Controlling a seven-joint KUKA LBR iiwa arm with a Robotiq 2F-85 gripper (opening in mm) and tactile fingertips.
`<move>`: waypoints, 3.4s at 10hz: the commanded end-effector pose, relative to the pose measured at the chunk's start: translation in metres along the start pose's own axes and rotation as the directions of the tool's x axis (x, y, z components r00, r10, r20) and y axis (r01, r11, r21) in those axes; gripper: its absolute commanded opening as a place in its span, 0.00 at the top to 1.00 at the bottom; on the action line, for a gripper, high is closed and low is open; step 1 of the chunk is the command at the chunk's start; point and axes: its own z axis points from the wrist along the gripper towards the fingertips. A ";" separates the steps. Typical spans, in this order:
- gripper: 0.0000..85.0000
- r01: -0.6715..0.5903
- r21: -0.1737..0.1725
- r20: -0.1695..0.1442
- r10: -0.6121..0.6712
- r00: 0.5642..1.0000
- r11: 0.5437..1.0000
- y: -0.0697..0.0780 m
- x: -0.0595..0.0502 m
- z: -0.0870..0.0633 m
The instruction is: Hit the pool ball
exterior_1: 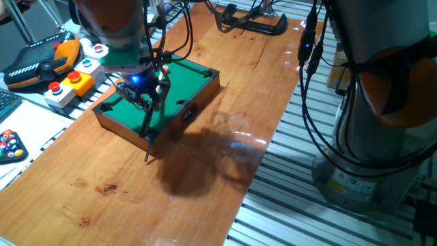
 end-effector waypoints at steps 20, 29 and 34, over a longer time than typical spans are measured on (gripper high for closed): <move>0.99 -0.060 -0.031 0.029 0.061 0.998 0.998 0.007 -0.002 0.016; 0.99 -0.056 -0.035 0.043 0.058 0.997 0.998 0.007 -0.003 0.016; 0.99 -0.055 -0.034 0.042 0.056 0.998 0.998 0.007 -0.004 0.016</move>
